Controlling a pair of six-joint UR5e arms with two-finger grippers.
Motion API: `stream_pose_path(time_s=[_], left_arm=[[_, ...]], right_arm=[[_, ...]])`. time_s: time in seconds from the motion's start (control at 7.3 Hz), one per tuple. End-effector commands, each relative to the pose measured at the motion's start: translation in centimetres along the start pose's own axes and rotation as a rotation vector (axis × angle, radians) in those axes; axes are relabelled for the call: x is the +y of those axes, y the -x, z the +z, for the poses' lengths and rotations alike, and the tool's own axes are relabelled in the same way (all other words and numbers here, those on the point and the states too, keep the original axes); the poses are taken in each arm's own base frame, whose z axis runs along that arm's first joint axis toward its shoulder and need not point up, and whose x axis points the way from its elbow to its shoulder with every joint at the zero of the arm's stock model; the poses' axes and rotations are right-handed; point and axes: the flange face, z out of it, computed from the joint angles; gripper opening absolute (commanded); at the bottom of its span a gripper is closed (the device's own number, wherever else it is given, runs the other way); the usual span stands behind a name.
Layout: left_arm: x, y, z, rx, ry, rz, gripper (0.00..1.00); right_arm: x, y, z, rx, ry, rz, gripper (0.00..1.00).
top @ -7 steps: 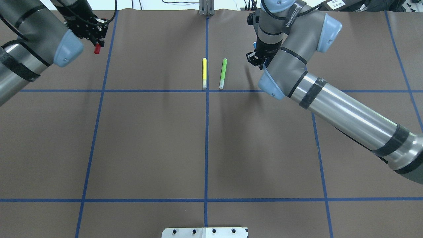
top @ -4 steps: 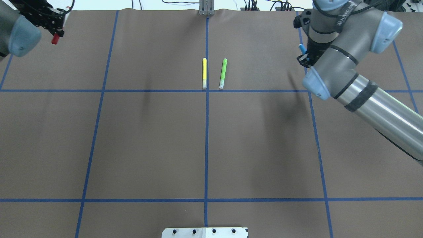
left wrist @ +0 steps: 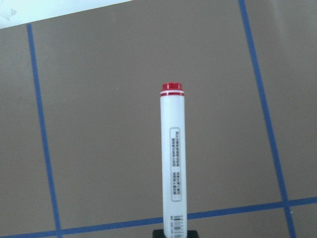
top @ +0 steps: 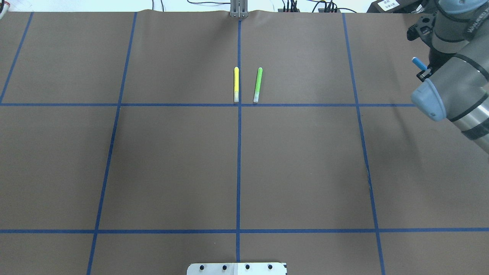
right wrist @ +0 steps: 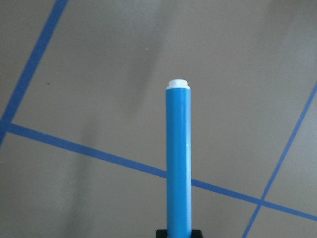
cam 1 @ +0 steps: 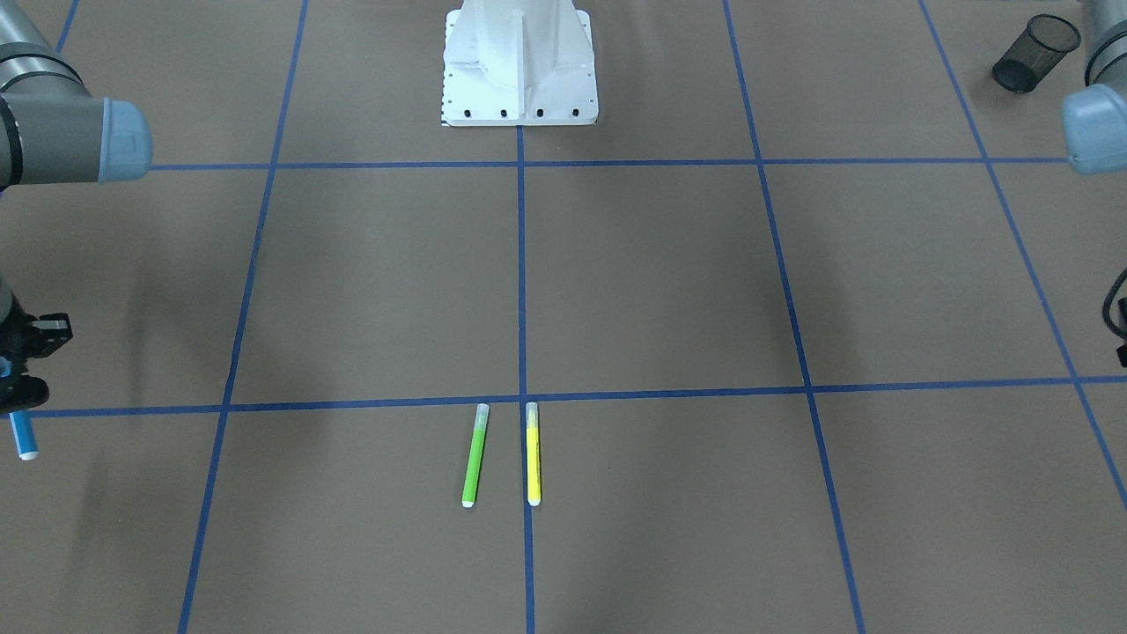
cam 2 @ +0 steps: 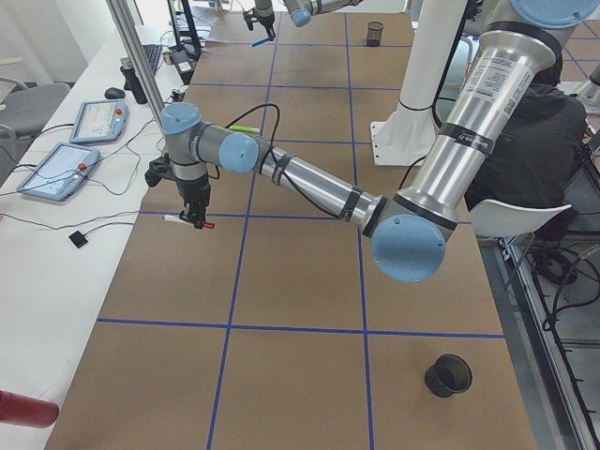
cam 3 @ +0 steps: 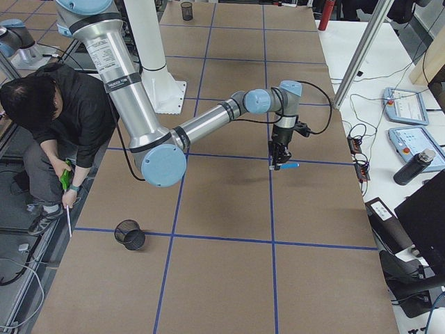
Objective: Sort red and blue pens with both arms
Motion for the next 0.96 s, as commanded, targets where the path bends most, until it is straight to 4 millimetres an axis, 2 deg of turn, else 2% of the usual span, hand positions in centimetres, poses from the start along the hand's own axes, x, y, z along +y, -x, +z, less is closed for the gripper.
stream_pose_path(time_s=[0.0,0.14,0.41,0.55,0.68,0.82], left_arm=[[5.6,8.5,1.7,-0.053,0.047,-0.018,0.00],[9.7,13.3,2.8,-0.060,0.080,-0.026,0.00],[17.7,18.4,5.9,-0.048,0.157,-0.018,0.00],[24.5,21.5,6.0,-0.041,0.174,-0.079,0.00],[30.4,22.1,7.2,-0.030,0.213,-0.127,0.00],[35.1,22.3,8.4,-0.019,0.257,-0.166,0.00]], right_arm=[[6.8,-5.1,3.3,0.003,0.050,0.073,0.00],[10.0,-7.7,5.3,0.004,0.095,0.104,0.00],[17.2,-12.3,10.3,-0.035,0.204,0.107,0.00],[21.2,-14.3,11.6,-0.121,0.233,0.183,0.00],[25.1,-14.9,12.8,-0.183,0.276,0.233,0.00],[27.5,-15.8,13.4,-0.218,0.323,0.242,0.00]])
